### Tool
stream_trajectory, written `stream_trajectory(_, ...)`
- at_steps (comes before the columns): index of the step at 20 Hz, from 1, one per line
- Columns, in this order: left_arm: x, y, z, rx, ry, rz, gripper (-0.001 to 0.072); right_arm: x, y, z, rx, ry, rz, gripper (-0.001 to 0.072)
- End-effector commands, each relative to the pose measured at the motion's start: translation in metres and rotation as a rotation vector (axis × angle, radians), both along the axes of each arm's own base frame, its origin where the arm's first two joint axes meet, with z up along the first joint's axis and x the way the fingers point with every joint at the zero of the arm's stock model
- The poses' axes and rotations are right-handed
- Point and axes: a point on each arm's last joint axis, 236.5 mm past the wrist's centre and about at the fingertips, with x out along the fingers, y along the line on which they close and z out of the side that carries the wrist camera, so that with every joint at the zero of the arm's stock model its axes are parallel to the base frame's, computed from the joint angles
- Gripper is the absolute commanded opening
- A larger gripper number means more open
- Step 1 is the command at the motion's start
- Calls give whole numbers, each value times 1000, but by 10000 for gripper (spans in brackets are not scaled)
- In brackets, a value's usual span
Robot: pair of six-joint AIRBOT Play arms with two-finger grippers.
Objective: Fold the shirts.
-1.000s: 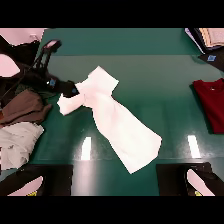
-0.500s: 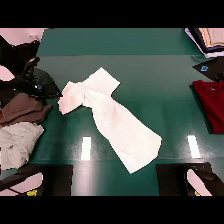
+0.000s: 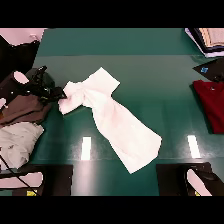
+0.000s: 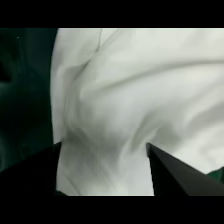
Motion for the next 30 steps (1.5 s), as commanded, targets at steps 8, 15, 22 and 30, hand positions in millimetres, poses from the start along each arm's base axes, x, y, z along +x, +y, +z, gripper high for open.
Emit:
stream_trajectory(8,21,-23,23,4,-72,-78,26,-8,-1,-34,-30,141,46,17)
stream_trajectory(15,3,-12,164,132,-374,-167,27,-70,-65,-134,-307,564,-17,17)
stream_trajectory(22,-21,-16,194,131,-410,-182,27,-120,-5,-240,-57,695,56,620)
stream_trajectory(30,-31,-18,188,119,-361,-197,27,-123,41,-297,-151,737,210,551)
